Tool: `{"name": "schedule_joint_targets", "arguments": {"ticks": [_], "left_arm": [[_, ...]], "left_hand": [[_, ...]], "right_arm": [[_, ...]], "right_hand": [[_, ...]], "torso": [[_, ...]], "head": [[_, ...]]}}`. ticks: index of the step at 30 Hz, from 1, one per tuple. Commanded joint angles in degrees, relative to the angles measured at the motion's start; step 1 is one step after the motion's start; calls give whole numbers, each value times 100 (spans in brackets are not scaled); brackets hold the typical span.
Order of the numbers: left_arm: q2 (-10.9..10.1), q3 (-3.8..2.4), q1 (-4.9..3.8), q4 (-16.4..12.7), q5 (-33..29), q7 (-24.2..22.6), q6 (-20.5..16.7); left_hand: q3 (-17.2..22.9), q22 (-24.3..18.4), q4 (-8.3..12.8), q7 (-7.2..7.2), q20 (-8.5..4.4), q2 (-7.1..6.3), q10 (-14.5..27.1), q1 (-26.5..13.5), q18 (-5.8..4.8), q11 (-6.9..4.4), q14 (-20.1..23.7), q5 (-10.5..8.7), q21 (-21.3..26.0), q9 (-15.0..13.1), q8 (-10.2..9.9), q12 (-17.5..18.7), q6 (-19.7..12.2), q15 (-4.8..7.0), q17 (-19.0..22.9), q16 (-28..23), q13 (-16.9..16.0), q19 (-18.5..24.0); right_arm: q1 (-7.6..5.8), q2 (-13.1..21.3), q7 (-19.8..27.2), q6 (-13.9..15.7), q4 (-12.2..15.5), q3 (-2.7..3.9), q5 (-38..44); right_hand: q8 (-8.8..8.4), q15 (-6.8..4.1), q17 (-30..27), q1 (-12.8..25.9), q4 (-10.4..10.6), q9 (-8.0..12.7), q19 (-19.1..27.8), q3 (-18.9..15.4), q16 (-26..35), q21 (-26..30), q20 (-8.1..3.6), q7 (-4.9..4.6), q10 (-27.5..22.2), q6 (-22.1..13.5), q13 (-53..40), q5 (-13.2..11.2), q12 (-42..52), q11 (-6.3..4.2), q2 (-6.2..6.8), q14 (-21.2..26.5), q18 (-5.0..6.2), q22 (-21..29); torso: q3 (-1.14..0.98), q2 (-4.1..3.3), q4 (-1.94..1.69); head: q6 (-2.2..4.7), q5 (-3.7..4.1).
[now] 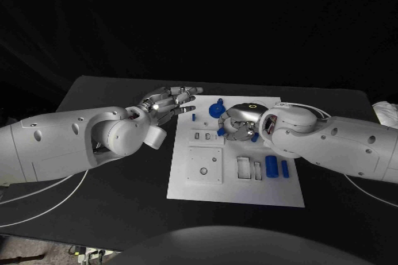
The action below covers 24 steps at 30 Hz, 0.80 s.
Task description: Assemble the parts on the task board
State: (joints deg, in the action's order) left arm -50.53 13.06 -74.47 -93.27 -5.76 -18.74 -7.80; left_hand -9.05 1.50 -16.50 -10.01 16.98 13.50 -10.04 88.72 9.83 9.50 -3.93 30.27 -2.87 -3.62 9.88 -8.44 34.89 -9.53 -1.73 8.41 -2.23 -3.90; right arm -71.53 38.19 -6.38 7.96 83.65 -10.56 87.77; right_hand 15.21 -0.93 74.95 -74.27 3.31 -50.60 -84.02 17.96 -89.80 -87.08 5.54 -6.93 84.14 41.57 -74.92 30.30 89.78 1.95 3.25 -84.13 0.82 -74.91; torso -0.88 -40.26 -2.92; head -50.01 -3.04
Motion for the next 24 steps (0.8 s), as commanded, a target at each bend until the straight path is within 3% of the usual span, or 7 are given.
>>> {"name": "schedule_joint_targets", "arguments": {"ticks": [1, 12, 15, 17, 20, 22, 24], "left_arm": [[7, -4, -1, -5, 27, -19, 106], [-6, -4, -1, -5, 641, -58, -77], [-13, -4, 0, 2, 1431, -172, -418], [-15, -4, 0, 13, 2033, -218, -636], [-6, -4, 4, 32, 2939, -197, -896], [11, -4, 12, 42, 3497, -124, -994], [32, -4, 23, 52, 3963, -18, -1019]], "left_hand": [[34, 9, 3, -80, -14, 6, -1, -29, -9, 38, -4, 19, -34, 3, 10, -23, -41, -40, -7, 34, -1, -42], [101, 51, 60, -127, -10, -55, -468, 53, -22, 129, -389, 51, -129, -6, 41, -409, 9, -134, -112, 549, -102, -184], [204, 387, 159, -34, -25, -211, -1656, 216, -112, 435, -1844, 185, -879, -28, 118, -1383, 243, -293, -476, 2003, -378, -1376], [298, 749, 232, -25, -64, -310, -2279, 351, -99, 462, -2678, 235, -1698, -44, 179, -1977, 446, -264, -742, 2689, -619, -2752], [383, 1184, 416, -84, -265, -557, -3175, 561, 67, 72, -3823, 194, -2605, -47, 239, -3311, 723, 165, -1467, 4178, -1319, -4010], [456, 1684, 380, -36, -623, -620, -3231, 543, 5, -255, -4074, 256, -3468, -24, 238, -4579, 954, 524, -2337, 5596, -2198, -4596], [587, 2210, 295, 11, -777, -804, -4082, 582, -50, -381, -5385, 239, -4261, -10, 176, -6097, 1068, 680, -4748, 7125, -4095, -4767]], "right_arm": [[3, 12, 62, 145, 1, 0, 69], [-101, 167, -15, 296, 169, 0, 112], [-145, 225, -37, 303, 246, 1, 120], [-162, 251, -44, 311, 284, 1, 123], [-176, 270, -56, 298, 319, 1, 126], [-181, 276, -63, 278, 336, 1, 127], [-184, 275, -64, 267, 346, 1, 126]], "right_hand": [[29, 20, 1505, 24, -31, -15, -353, -2, -20, -42, 8, 1, 586, 25, -1508, 42, 22, 22, -25, -587, 2, -1399], [81, 15, 1505, 46, -47, -28, -371, 1, -20, -61, 9, 10, 586, 85, -1508, 82, 22, 16, -23, -587, -4, -1407], [89, 15, 1505, 50, -49, -30, -374, 1, -20, -64, 9, 11, 586, 96, -1508, 86, 22, 15, -23, -587, -5, -1408], [89, 15, 1505, 50, -49, -30, -374, 1, -20, -64, 9, 11, 586, 96, -1508, 86, 22, 15, -23, -587, -5, -1408], [91, 15, 1505, 51, -49, -30, -376, 2, -20, -65, 9, 11, 586, 99, -1508, 87, 22, 15, -23, -587, -5, -1409], [95, 14, 1505, 54, -50, -31, -378, 2, -20, -68, 9, 11, 586, 104, -1508, 89, 22, 15, -22, -587, -6, -1410], [95, 14, 1505, 54, -50, -31, -377, 2, -20, -67, 9, 11, 586, 105, -1508, 89, 22, 15, -22, -587, -6, -1409]], "torso": [[0, 1, 6], [2, 3, -5], [0, -1, 3], [1, 0, 5], [4, 0, 6], [1, -2, 6], [0, 0, 8]], "head": [[1, -12], [1, -26], [1, -38], [1, -33], [1, -27], [1, -26], [1, -31]]}}
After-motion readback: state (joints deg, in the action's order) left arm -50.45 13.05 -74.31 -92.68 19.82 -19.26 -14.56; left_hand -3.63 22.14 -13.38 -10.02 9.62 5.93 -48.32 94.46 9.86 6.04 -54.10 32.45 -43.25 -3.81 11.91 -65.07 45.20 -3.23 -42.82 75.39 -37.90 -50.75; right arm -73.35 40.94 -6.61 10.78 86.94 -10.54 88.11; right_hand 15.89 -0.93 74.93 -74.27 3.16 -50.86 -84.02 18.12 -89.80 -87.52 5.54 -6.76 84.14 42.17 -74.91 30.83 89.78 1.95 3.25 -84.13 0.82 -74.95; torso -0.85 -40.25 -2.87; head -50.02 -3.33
